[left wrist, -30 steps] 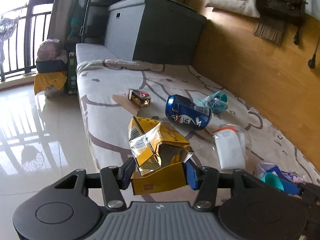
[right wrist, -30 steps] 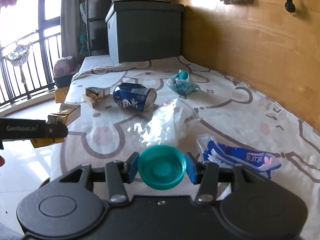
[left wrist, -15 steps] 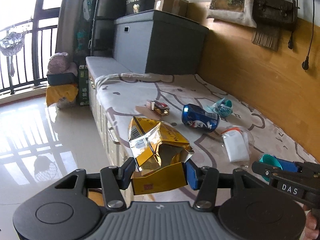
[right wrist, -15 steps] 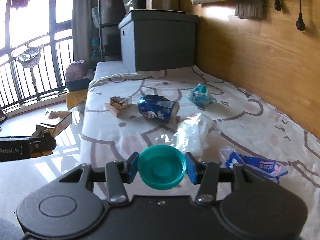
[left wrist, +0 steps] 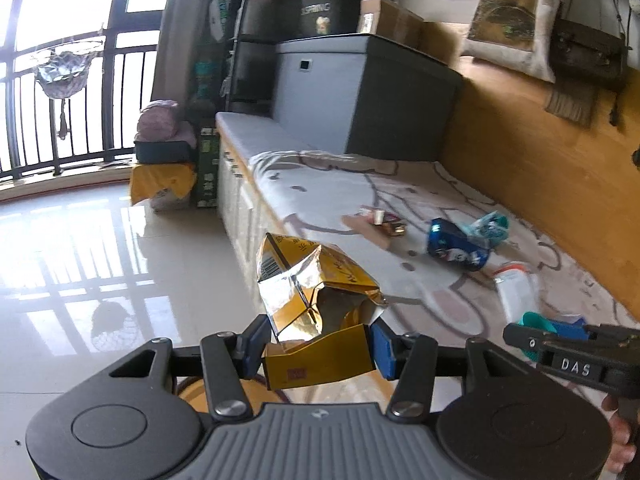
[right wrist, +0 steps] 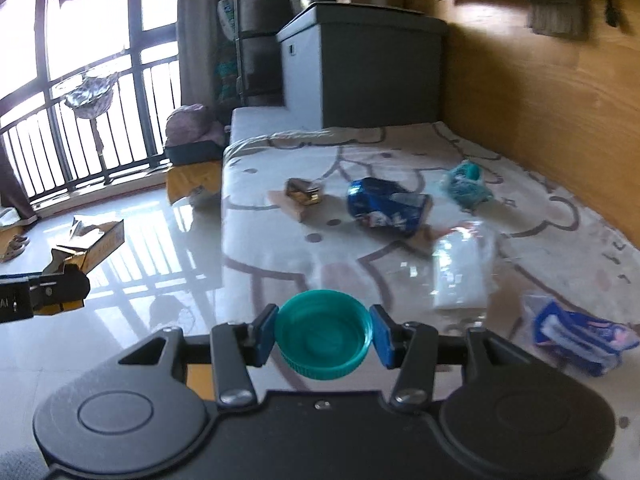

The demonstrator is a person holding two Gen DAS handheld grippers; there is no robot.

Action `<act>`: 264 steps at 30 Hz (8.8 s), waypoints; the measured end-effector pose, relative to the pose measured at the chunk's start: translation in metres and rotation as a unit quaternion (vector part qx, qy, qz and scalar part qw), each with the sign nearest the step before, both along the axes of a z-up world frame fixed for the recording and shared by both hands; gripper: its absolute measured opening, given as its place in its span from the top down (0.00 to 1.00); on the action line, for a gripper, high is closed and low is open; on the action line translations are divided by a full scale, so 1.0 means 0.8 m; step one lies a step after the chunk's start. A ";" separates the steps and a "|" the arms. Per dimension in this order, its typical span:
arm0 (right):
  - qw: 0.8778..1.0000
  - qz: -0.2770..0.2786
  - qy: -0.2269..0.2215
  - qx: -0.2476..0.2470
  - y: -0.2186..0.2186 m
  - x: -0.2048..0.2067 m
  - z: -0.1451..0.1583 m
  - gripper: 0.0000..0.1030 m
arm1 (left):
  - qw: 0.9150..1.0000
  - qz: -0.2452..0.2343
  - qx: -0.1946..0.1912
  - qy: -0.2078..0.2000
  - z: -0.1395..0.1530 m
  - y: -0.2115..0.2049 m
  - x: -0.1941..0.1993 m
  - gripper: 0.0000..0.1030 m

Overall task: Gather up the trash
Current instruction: 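Carry the yellow wrapper and teal cap toward the yellow bin, then open the left tool over the bin while the right tool opens to drop the teal cap, then move both open tools back from the bin toward the trash on the bench, then grasp the clear plastic bag with the left tool while the right tool grasps the blue-white wrapper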

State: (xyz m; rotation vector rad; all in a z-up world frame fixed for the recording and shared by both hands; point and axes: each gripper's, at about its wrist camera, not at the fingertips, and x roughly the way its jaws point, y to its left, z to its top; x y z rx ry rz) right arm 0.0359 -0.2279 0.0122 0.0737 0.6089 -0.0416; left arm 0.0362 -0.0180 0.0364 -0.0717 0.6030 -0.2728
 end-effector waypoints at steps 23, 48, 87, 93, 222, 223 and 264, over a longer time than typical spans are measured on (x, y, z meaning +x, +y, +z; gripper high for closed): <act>0.983 0.164 0.053 -0.068 0.150 0.141 -0.045 0.52 | 0.995 0.061 0.010 0.082 -0.097 0.124 0.070 0.48; 0.912 0.287 0.291 -0.027 0.225 0.234 -0.247 0.52 | 0.970 0.052 -0.027 0.235 -0.308 0.154 0.183 0.48; 0.888 0.286 0.359 0.005 0.230 0.243 -0.327 0.27 | 0.947 0.021 -0.032 0.318 -0.387 0.131 0.237 0.02; 0.885 0.287 0.368 -0.008 0.230 0.240 -0.325 0.12 | 0.947 0.032 -0.018 0.319 -0.376 0.137 0.231 0.02; 0.984 -0.116 -0.052 -0.123 -0.227 -0.069 -0.050 0.00 | 0.976 -0.214 0.004 0.044 -0.041 -0.270 0.057 0.00; 0.984 -0.113 -0.050 -0.126 -0.229 -0.065 -0.051 0.00 | 0.973 -0.225 0.010 0.042 -0.043 -0.279 0.060 0.00; 0.994 -0.086 -0.035 -0.053 -0.258 -0.056 -0.079 0.98 | 0.967 -0.086 0.215 0.102 -0.059 -0.508 0.200 0.17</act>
